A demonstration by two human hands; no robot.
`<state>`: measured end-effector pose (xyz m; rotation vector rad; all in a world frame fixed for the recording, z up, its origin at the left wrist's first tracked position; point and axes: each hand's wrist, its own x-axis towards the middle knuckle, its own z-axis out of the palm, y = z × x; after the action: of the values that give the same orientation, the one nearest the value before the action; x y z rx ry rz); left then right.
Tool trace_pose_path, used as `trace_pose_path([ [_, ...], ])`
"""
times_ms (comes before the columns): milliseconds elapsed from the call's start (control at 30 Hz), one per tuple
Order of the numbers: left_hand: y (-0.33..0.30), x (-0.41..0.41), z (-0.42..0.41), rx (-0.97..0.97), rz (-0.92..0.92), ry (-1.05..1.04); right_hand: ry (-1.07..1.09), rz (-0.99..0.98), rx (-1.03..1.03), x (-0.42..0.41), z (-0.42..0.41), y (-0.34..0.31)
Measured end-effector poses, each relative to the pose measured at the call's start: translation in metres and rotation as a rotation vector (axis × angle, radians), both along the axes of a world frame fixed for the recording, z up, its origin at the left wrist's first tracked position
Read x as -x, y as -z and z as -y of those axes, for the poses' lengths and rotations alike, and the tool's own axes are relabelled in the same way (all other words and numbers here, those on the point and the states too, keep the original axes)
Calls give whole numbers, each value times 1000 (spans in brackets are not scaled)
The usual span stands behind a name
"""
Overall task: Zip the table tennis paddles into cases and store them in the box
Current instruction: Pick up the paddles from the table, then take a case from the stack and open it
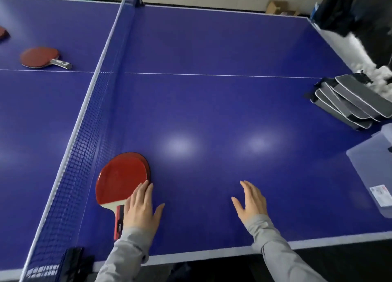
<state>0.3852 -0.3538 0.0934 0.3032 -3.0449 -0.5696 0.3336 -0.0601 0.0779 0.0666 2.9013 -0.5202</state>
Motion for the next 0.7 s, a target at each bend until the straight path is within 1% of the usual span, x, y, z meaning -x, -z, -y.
trace_pose_path([
  [67, -4, 24, -25, 5, 133, 150, 4, 0, -26, -1, -9, -4],
  [167, 0, 51, -61, 98, 308, 322, -6, 12, -84, -1, -27, -11],
  [233, -1, 62, -85, 150, 356, 380, -9, 22, -117, -1, -42, -16],
  [333, -9, 74, -121, 199, 371, 437, -8, 23, -162, -3, -69, -24],
  [467, -23, 88, -177, 236, 346, 495, 11, 1, -185, -8, -118, -37],
  [700, -62, 93, -316, 246, 265, 559, 47, -89, -148, -29, -237, -69],
])
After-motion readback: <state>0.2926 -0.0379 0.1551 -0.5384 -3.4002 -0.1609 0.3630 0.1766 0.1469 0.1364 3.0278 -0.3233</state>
